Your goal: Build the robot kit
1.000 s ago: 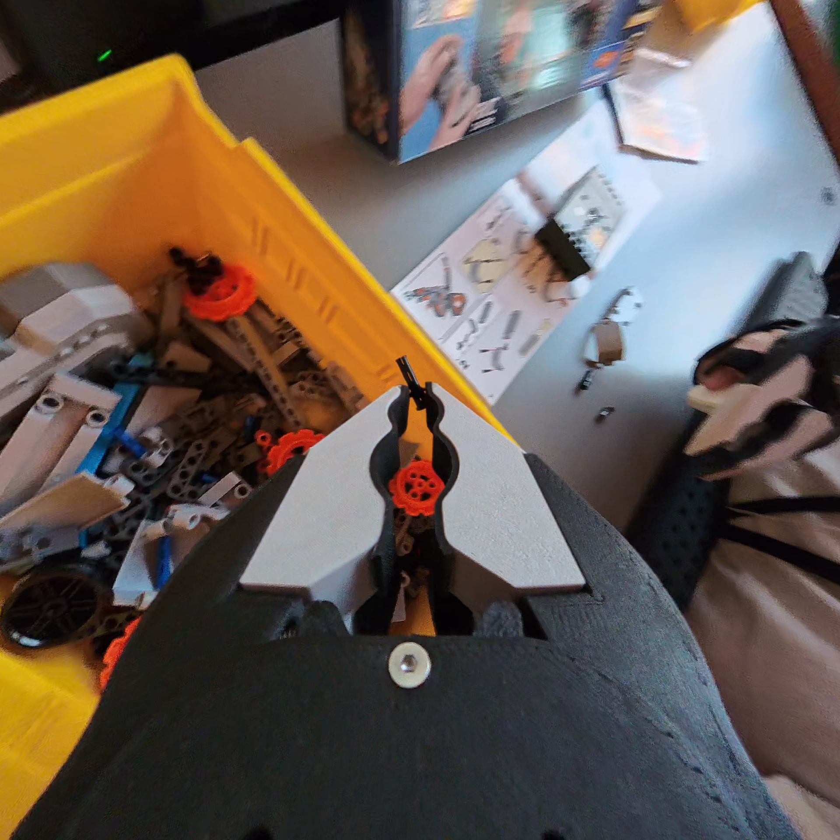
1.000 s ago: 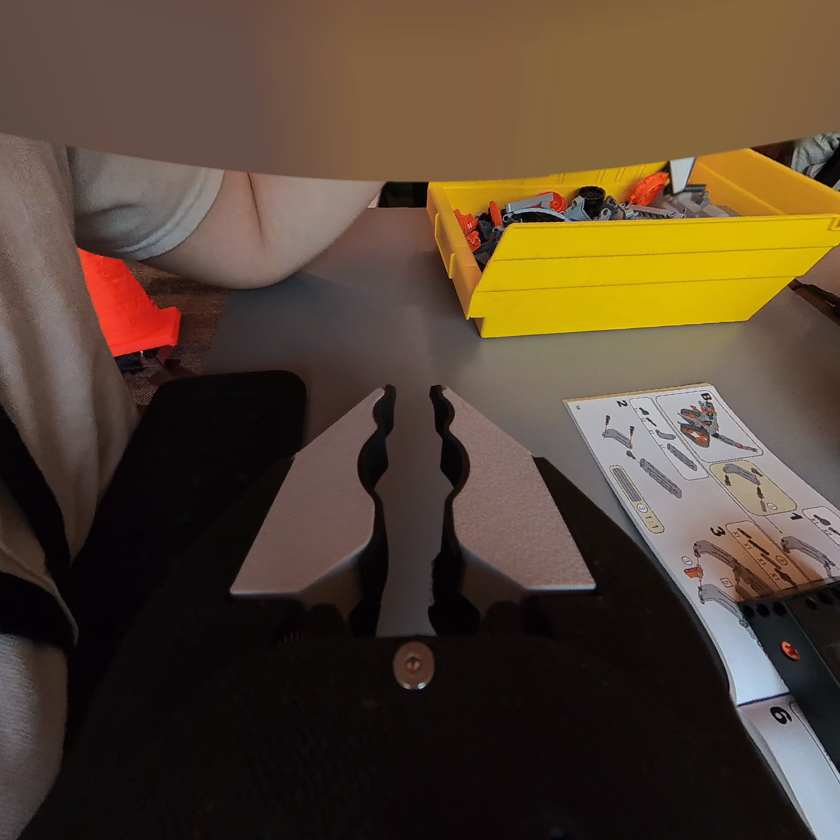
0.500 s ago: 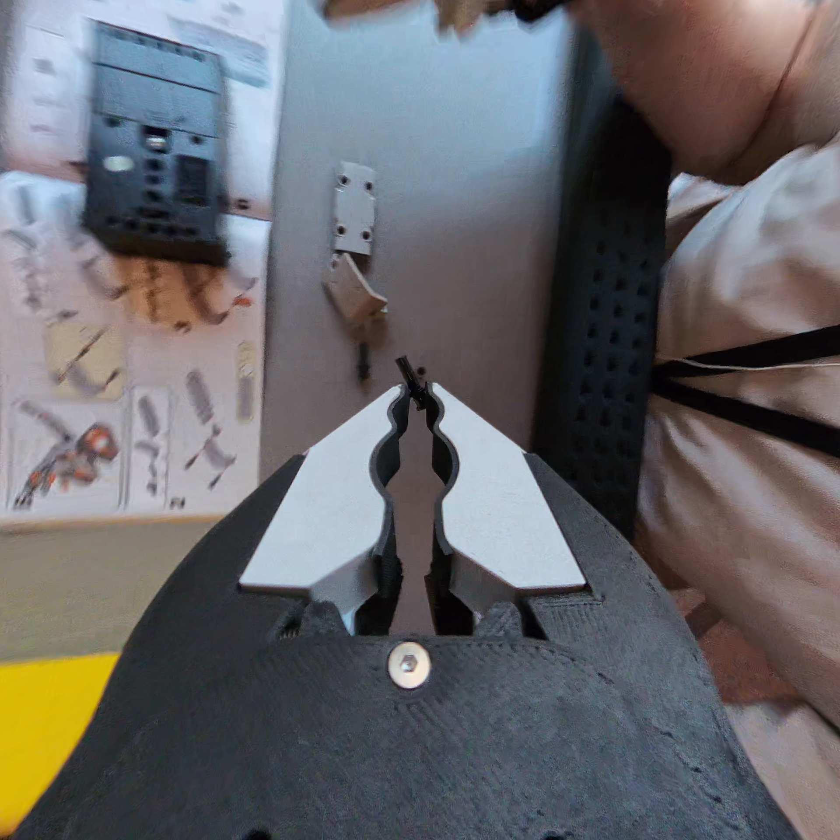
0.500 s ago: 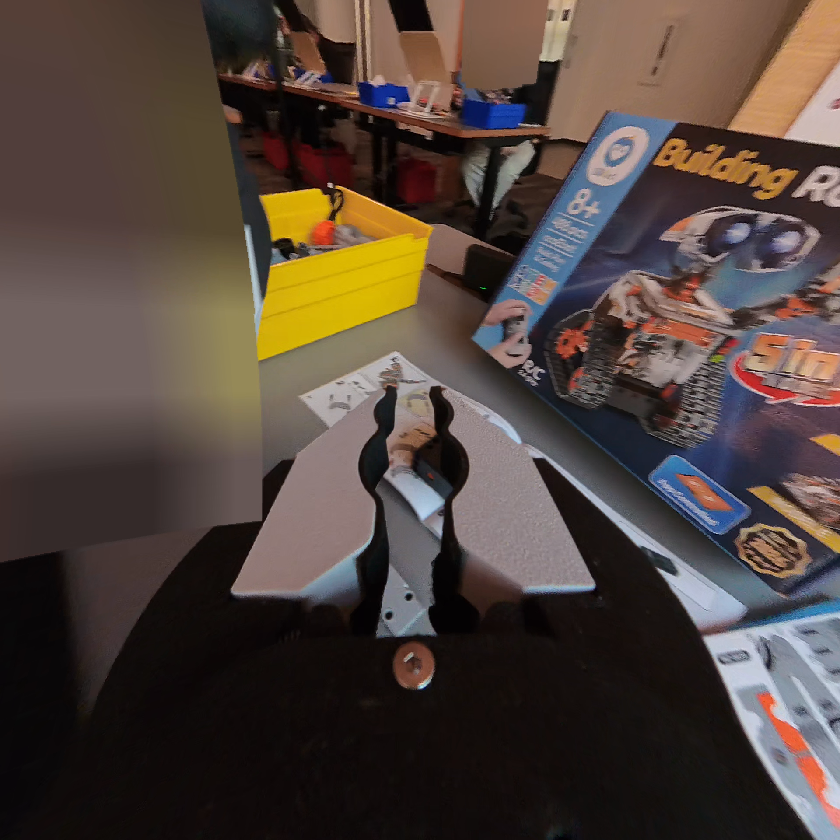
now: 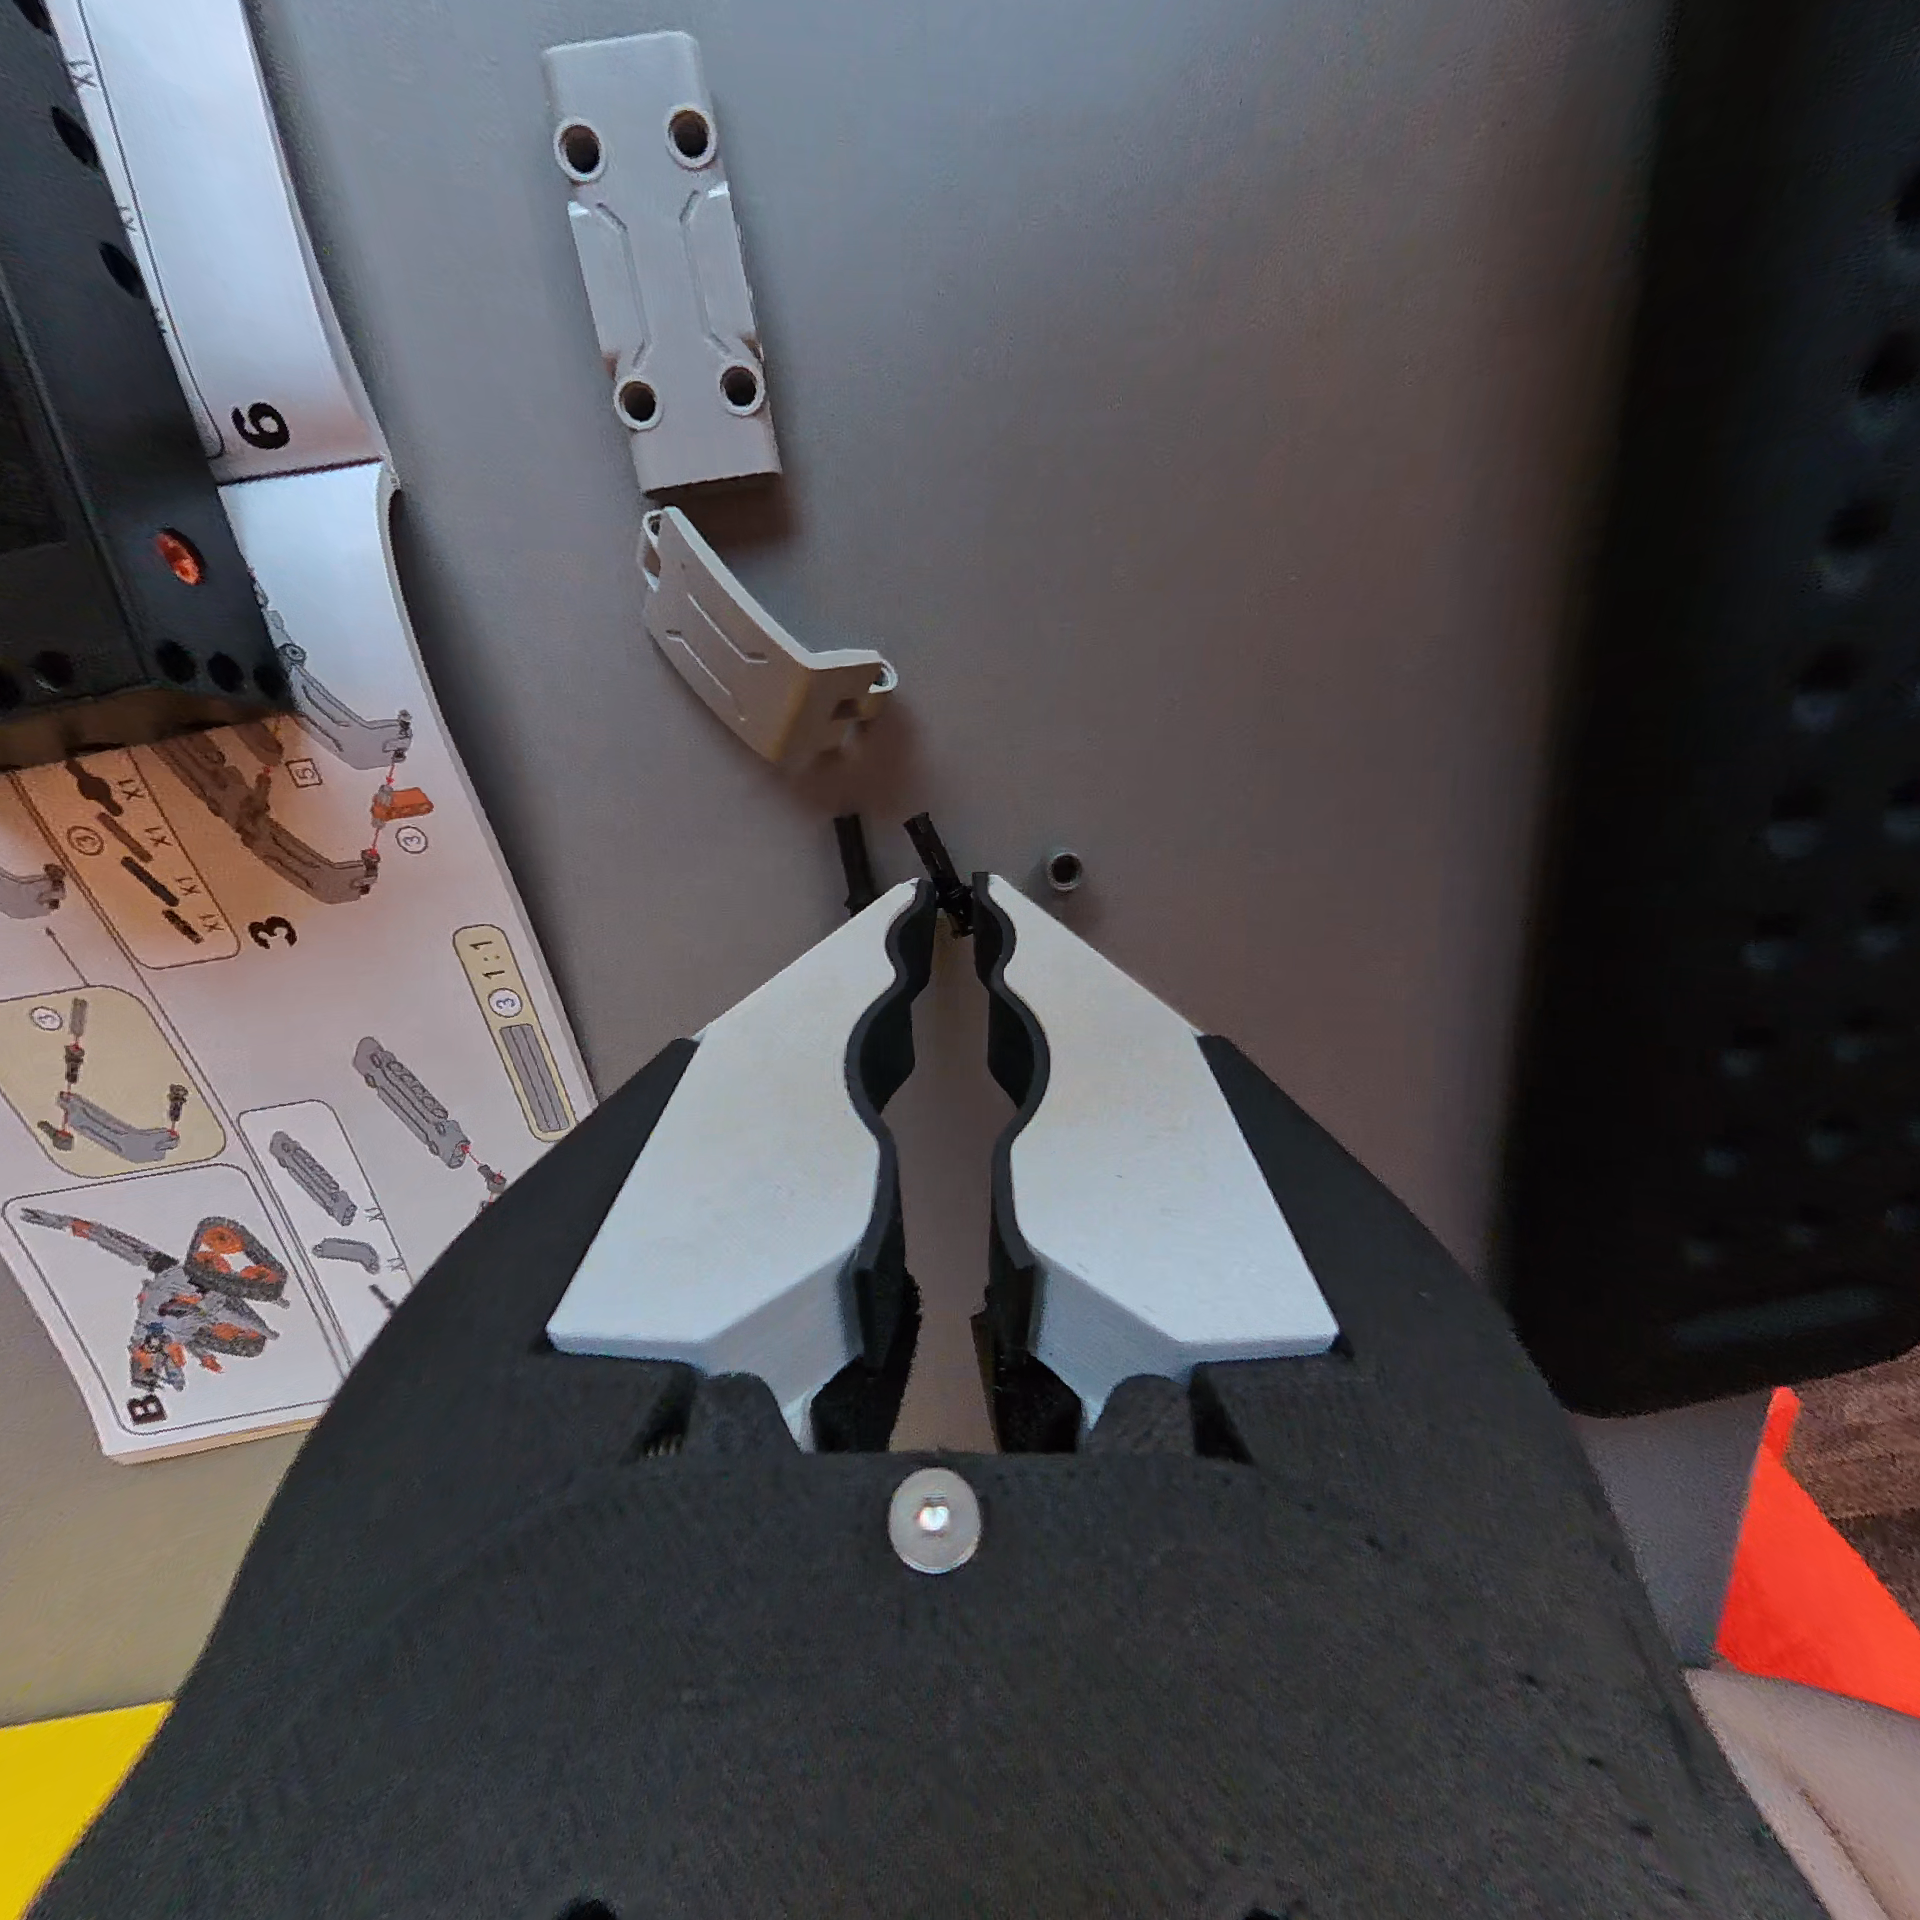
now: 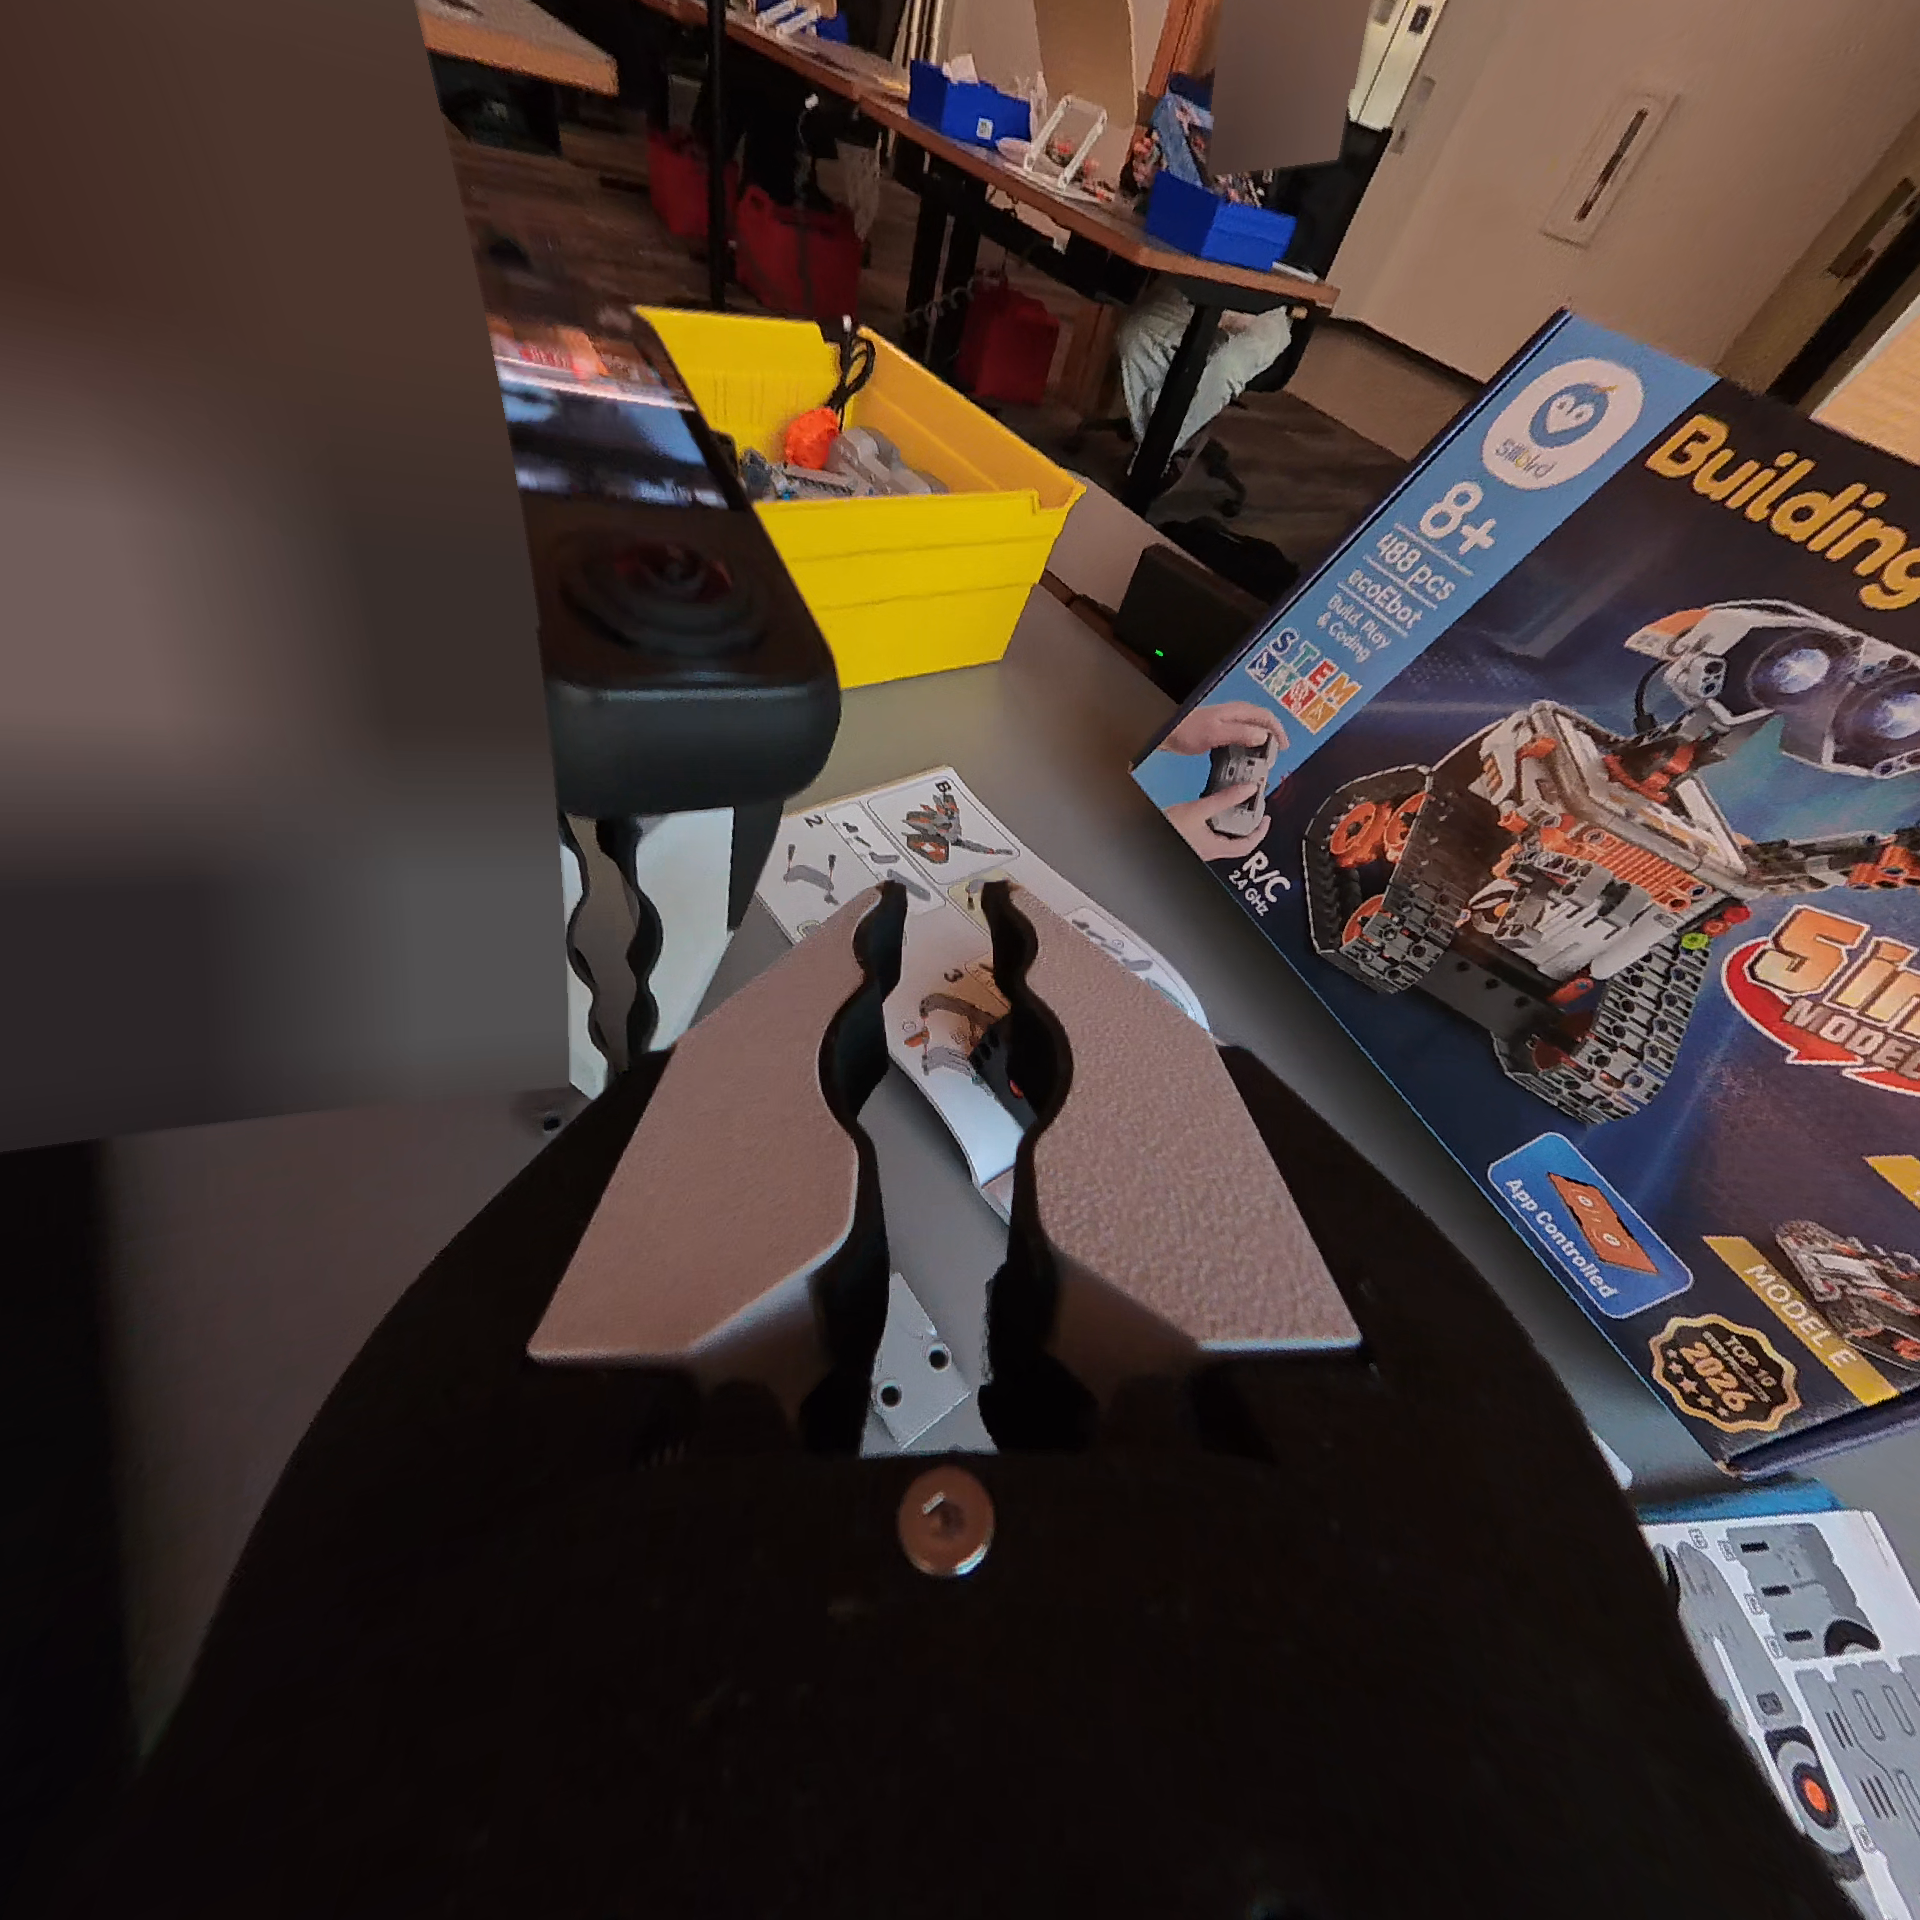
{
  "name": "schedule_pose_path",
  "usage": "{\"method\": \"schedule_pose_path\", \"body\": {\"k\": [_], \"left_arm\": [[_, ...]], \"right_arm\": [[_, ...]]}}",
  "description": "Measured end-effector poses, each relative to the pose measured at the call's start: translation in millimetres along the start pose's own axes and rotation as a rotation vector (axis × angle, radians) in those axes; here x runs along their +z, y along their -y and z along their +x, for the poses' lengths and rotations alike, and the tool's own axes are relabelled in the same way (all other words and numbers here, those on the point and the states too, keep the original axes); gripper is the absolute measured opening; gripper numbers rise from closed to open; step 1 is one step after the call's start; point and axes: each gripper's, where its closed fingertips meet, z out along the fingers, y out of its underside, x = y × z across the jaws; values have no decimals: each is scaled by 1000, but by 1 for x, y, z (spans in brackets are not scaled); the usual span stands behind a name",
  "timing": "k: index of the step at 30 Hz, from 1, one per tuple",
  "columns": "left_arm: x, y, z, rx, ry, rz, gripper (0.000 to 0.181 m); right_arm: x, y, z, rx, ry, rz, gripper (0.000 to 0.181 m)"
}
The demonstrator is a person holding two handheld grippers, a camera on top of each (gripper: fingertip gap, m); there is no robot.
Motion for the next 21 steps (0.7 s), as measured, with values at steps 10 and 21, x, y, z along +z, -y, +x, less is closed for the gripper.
{"method": "schedule_pose_path", "body": {"k": [10, 21], "left_arm": [[-49, 4, -13, -48, 73, 133, 3], [-272, 78, -22, -106, 566, 1130, 23]], "right_arm": [[-19, 15, 23, 58, -59, 75, 15], [-8, 24, 41, 310, -60, 248, 34]]}}
